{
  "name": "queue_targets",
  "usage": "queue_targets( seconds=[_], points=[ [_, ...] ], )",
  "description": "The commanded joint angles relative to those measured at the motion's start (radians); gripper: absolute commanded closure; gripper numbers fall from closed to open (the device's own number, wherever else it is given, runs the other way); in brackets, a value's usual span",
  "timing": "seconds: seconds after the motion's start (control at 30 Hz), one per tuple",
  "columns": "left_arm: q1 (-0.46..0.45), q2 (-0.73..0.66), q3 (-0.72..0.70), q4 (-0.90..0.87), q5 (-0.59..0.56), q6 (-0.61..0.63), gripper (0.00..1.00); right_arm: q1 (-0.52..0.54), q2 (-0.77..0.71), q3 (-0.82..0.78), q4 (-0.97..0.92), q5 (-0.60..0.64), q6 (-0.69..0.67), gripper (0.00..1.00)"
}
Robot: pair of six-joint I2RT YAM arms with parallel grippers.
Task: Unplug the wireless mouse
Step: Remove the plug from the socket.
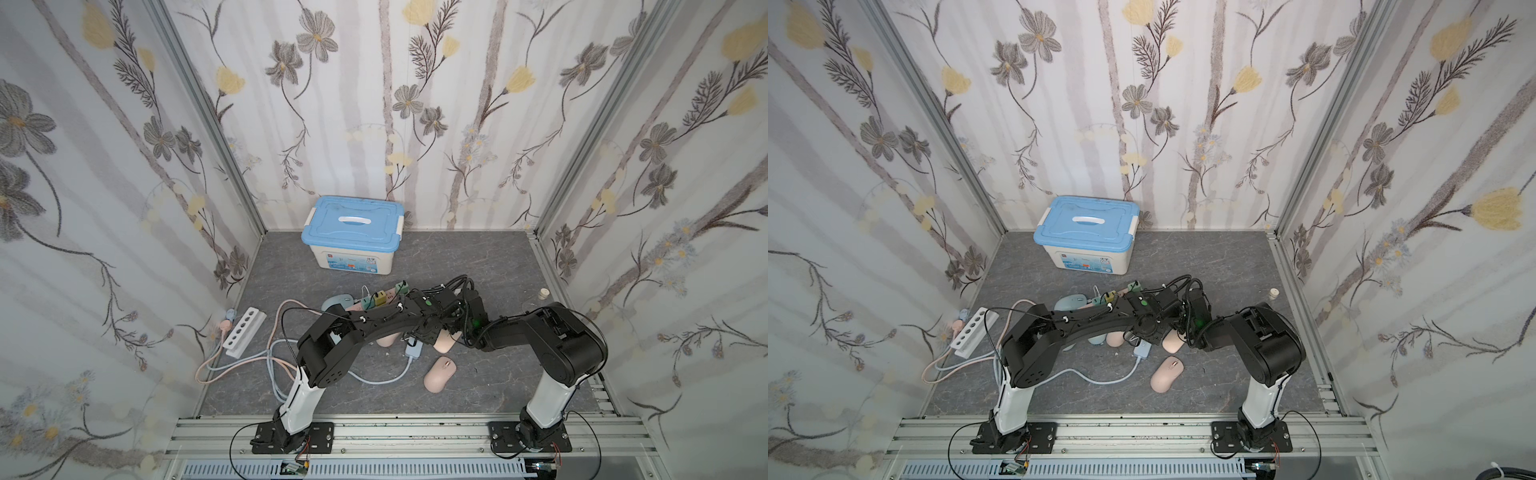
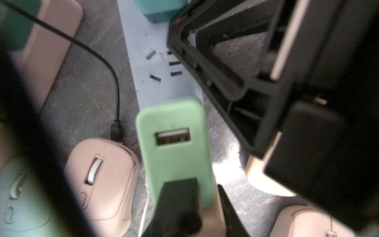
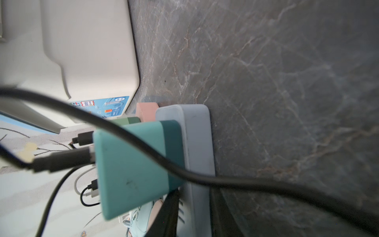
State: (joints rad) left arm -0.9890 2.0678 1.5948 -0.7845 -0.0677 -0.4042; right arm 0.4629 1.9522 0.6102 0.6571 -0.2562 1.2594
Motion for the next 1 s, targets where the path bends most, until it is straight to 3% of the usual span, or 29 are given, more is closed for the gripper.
queue_targets(
  seconds=[0.0,0.27,0.53,0.7,0.83,0.97],
  points=[
    [0.028,0.024,0.051,-0.001,0.316,0.038,1.00,0.005,0.012,-0.005,-0.166,0.049,-0.003,0.74],
    [0.048,0.071,0.078,-0.032,0.358,0.074,1.00,0.005,0.007,-0.003,-0.176,0.052,-0.006,0.74],
    [0.000,-0.112,-0.178,0.269,0.076,0.072,1.00,0.011,0.015,0.004,-0.173,0.054,0.003,0.73],
    [-0.040,-0.130,-0.228,0.336,-0.017,0.088,1.00,0.014,0.021,0.008,-0.173,0.054,0.007,0.73],
    [-0.039,-0.104,-0.199,0.310,0.063,0.073,1.00,0.015,0.020,0.008,-0.176,0.057,0.009,0.73],
    [-0.022,-0.010,-0.015,0.092,0.175,0.048,1.00,0.016,0.021,0.005,-0.177,0.056,0.006,0.73]
  ],
)
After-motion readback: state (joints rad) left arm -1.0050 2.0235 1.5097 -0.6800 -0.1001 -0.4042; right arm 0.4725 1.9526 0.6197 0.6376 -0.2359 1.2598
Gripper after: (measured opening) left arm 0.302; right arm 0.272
